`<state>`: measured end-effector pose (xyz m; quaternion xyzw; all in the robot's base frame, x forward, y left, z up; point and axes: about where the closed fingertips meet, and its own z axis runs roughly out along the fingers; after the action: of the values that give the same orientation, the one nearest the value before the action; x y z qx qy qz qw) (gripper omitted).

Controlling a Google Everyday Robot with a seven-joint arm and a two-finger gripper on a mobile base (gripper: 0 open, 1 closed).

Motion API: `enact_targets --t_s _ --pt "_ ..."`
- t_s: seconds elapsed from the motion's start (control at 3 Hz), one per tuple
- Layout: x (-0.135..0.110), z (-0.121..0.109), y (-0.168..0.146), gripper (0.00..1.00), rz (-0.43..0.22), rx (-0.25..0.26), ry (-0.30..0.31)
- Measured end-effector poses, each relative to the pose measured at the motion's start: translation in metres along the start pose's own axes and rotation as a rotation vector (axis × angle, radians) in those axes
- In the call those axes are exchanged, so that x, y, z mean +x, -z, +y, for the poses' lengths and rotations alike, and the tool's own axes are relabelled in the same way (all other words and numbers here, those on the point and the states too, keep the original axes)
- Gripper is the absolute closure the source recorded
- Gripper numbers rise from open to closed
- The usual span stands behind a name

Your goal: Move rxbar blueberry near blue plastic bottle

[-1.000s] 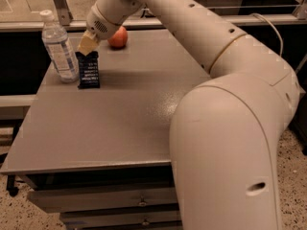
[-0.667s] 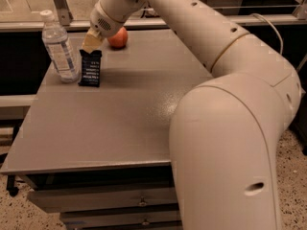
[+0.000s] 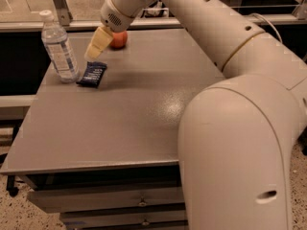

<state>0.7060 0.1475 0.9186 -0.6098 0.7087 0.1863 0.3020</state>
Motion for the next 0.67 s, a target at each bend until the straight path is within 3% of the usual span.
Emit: enact_targets --t_s 0.33,0.67 --pt "0.026 0.008 0.038 0.00 -0.028 0.006 -0.006" --pt "0.060 0.033 0.075 0.00 -0.126 -0.027 0.006"
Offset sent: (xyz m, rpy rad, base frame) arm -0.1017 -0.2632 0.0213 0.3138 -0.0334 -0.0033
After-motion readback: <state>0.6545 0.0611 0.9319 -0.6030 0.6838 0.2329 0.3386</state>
